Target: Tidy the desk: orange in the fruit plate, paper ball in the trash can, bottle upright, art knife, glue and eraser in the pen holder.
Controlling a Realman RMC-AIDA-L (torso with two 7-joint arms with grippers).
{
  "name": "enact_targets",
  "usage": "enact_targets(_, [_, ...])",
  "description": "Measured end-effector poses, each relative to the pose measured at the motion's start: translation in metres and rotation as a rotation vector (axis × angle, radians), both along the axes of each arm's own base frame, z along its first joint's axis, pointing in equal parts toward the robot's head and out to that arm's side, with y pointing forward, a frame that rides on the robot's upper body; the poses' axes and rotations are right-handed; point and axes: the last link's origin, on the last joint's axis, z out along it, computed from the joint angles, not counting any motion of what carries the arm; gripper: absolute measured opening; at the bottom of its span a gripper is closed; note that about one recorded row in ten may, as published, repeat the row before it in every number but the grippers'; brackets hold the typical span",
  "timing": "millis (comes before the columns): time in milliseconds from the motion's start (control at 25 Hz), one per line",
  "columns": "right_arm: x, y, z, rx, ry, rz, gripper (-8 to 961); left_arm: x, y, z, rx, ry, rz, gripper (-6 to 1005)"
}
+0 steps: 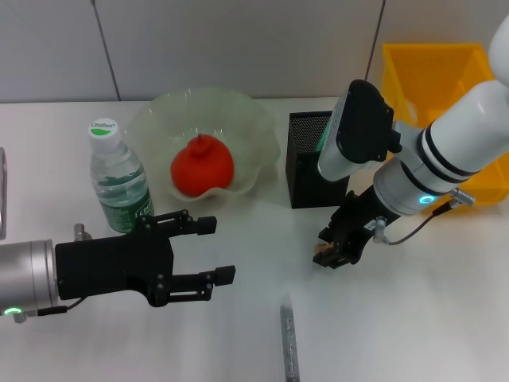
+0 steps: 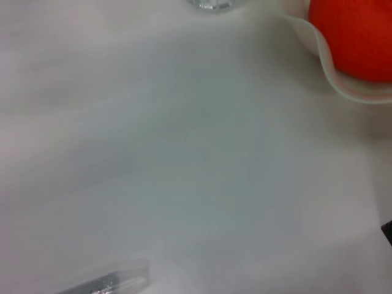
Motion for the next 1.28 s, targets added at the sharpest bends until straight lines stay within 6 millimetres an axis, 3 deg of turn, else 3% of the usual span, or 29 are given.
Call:
enact_targets(40, [0.000, 0.000, 0.000, 0.001, 0.001, -0.001, 533, 0.000, 0.000, 0.000, 0.000, 0.000, 0.000, 742])
enact_targets(80, [0.000, 0.000, 0.000, 0.000, 0.001, -0.002, 405, 0.000, 0.000, 0.000, 0.000, 0.000, -0.001, 741])
enact_targets(720, [0.000, 0.000, -0.002, 0.007, 0.006, -0.004, 374, 0.001, 0.000, 0.000, 0.001, 0.001, -0.004, 737])
enact_targets(840, [-0.010, 0.000, 0.002, 0.004, 0.066, -0.016, 341, 0.000, 0.000, 0.000, 0.001, 0.001, -0.004, 736])
enact_targets(920, [-0.019, 0.001, 0.011, 0.016, 0.118, -0.031, 282, 0.000, 0.000, 0.000, 0.001, 0.001, -0.003, 735])
enact_targets(960, [-0.029, 0.005, 0.026, 0.043, 0.175, -0.050, 253, 0.000, 0.000, 0.000, 0.001, 0.001, -0.003, 735])
enact_targets(1000, [-0.029, 0.005, 0.026, 0.043, 0.175, -0.050, 254, 0.000, 0.000, 0.000, 0.001, 0.001, -0.003, 735])
enact_targets(1080, [-0.049, 0.010, 0.054, 0.093, 0.264, -0.067, 255, 0.000, 0.000, 0.000, 0.001, 0.000, -0.005, 734])
enact_targets(1120, [-0.049, 0.010, 0.054, 0.093, 0.264, -0.067, 256, 0.000, 0.000, 0.000, 0.001, 0.000, -0.005, 734])
enact_targets(1160, [-0.061, 0.013, 0.073, 0.142, 0.324, -0.069, 257, 0.000, 0.000, 0.000, 0.000, 0.000, -0.006, 733])
enact_targets(1200, [-0.061, 0.013, 0.073, 0.142, 0.324, -0.069, 257, 0.000, 0.000, 0.000, 0.000, 0.000, -0.006, 733])
enact_targets(1280, [-0.070, 0.019, 0.094, 0.226, 0.389, -0.071, 259, 0.001, 0.000, 0.000, -0.001, -0.001, -0.008, 733])
